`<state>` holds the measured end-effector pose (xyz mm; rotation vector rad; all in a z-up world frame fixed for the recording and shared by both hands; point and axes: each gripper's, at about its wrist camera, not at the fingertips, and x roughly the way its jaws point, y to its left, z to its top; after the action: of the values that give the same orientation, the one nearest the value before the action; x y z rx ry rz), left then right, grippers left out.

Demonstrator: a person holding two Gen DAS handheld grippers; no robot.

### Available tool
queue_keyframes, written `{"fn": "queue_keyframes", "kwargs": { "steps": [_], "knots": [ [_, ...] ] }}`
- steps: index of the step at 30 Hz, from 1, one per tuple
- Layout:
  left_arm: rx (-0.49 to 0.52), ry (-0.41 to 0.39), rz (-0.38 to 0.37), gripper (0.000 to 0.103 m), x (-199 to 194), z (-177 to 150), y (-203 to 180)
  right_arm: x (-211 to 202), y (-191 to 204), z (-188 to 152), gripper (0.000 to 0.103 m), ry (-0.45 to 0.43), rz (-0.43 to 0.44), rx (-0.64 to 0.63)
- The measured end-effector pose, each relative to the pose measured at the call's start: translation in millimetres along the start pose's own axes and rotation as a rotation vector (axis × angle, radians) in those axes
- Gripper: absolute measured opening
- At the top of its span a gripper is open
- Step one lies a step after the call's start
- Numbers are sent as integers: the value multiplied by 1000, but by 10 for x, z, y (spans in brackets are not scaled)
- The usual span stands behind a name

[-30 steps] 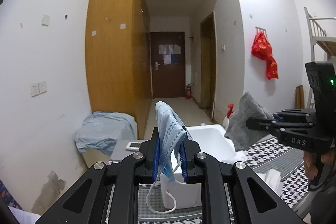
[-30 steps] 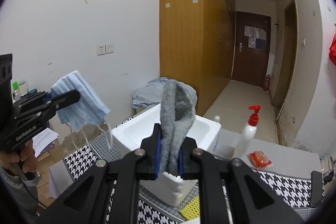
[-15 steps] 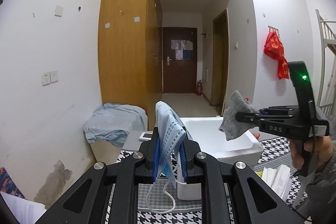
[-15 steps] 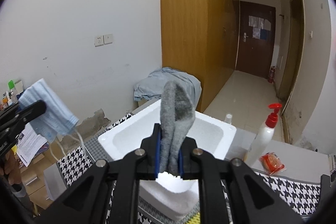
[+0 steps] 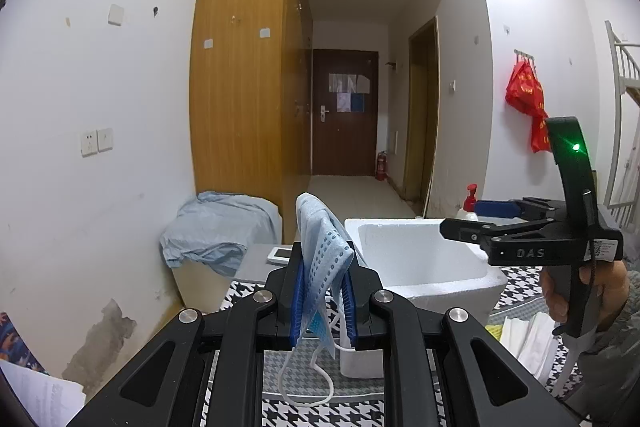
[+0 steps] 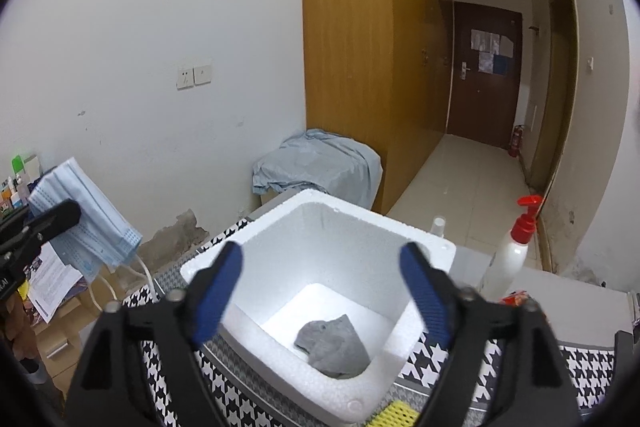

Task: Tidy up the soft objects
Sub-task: 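Open the right gripper to drop the sock into the foam box, then carry the blue mask with the left gripper toward the foam box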

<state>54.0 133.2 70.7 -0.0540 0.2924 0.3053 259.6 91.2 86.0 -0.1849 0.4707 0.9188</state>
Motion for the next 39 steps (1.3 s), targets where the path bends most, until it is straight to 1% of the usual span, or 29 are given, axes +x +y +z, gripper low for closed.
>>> {"fn": "queue_keyframes", "kwargs": {
  "steps": [4, 6, 10, 12, 15, 18, 22, 23, 25, 26, 29, 33, 36, 37, 39],
  "knots": [
    [0, 1, -1, 18, 2, 4, 4, -37, -36, -14, 101, 2, 8, 24],
    [0, 1, 1, 18, 2, 5, 3, -52, -46, -15, 102, 4, 9, 30],
    [3, 0, -1, 18, 0, -3, -5, -99, -60, -34, 102, -3, 11, 51],
    [4, -1, -1, 18, 0, -3, -6, -110, -73, -47, 103, 7, 20, 63],
    [7, 0, -1, 18, 5, -6, -6, -63, -121, -53, 103, 62, 21, 100],
    [7, 0, -2, 18, 3, -6, -11, -34, -158, -62, 103, 78, 12, 122],
    [12, -3, -2, 18, -14, -10, -36, -64, -151, -79, 103, 37, -33, 108],
    [13, -4, -2, 18, -19, -11, -41, -64, -143, -81, 103, 39, -38, 102],
    [11, -6, -1, 18, -19, -6, -29, -42, -138, -94, 103, 68, -27, 98],
    [10, -8, -2, 18, -23, -4, -30, -22, -134, -99, 103, 87, -7, 93],
    [9, -12, -5, 18, -28, -2, -33, -14, -96, -126, 103, 103, 48, 60],
    [10, -15, -12, 18, -35, -20, -46, -62, -83, -156, 103, 80, 42, 66],
    [14, -15, -15, 18, -45, -23, -50, -95, -120, -170, 103, 65, 57, 88],
    [17, -16, -17, 18, -51, -22, -50, -127, -129, -175, 103, 38, 60, 89],
    [18, -20, -21, 18, -61, -9, -50, -168, -116, -187, 103, 28, 32, 62]
  ]
}}
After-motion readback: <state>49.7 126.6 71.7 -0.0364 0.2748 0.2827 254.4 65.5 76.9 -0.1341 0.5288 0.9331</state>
